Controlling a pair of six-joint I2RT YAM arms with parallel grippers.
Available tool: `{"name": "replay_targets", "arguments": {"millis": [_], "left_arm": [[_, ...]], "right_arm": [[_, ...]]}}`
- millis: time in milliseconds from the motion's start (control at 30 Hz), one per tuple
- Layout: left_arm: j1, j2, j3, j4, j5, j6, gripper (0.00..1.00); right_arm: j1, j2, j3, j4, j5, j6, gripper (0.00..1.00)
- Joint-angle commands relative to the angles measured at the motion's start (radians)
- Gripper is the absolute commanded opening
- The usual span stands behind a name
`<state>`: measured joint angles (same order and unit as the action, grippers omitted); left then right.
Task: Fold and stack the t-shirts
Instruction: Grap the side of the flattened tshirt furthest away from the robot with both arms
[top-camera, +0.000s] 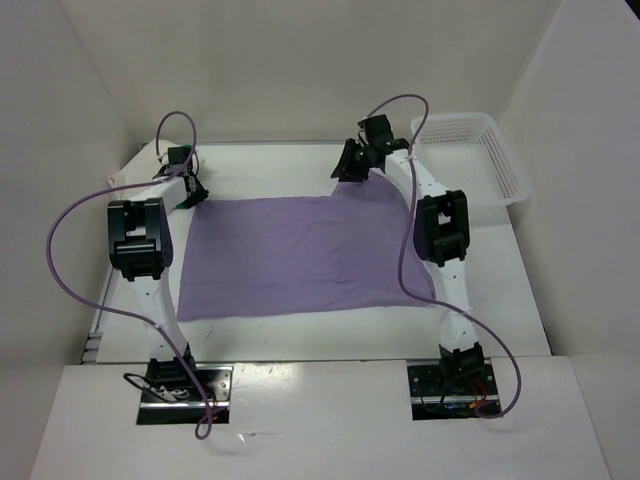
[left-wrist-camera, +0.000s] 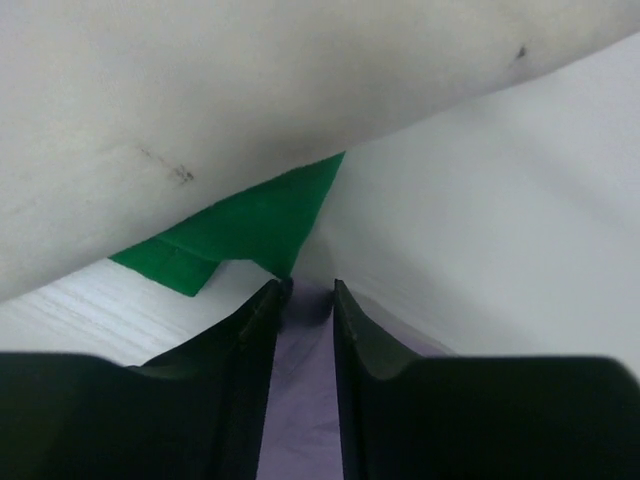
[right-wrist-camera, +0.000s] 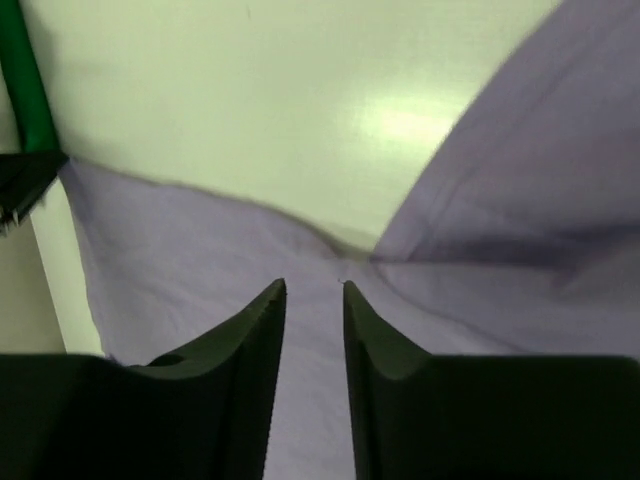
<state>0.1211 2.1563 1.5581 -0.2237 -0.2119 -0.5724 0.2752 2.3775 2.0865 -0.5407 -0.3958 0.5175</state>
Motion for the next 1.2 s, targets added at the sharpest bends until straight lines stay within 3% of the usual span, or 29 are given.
{"name": "replay_targets", "arguments": {"millis": [0, 100, 433, 633, 700, 867, 1000, 1167], "left_arm": [[0.002, 0.016, 0.030, 0.036, 0.017, 0.014, 0.34], [0.002, 0.007, 0.020, 0.037, 0.017, 0.003, 0.26], [0.002, -0.070, -0.012, 0.055, 0.058, -0.017, 0.09], [0.002, -0.122, -0.042, 0.066, 0.049, -0.017, 0.00], [0.002, -0.133, -0.053, 0.066, 0.040, -0.017, 0.00], [0.002, -0.142, -0.063, 0.066, 0.040, -0.017, 0.00], [0.002, -0.151, -0.084, 0.066, 0.040, -0.017, 0.00], [0.002, -0.151, -0.093, 0.075, 0.072, -0.017, 0.00]], "right_arm": [[-0.008, 0.075, 0.200, -0.079, 0.047, -0.043, 0.37], [-0.018, 0.142, 0.319, -0.131, 0.106, -0.066, 0.44], [-0.065, 0.356, 0.662, -0.219, 0.259, -0.113, 0.50], [-0.087, 0.416, 0.687, -0.148, 0.301, -0.125, 0.57], [-0.087, 0.434, 0.696, -0.128, 0.289, -0.125, 0.64], [-0.096, 0.479, 0.718, -0.105, 0.258, -0.116, 0.68], [-0.087, 0.489, 0.718, -0.096, 0.236, -0.116, 0.68], [-0.067, 0.512, 0.708, -0.096, 0.213, -0.106, 0.58]]}}
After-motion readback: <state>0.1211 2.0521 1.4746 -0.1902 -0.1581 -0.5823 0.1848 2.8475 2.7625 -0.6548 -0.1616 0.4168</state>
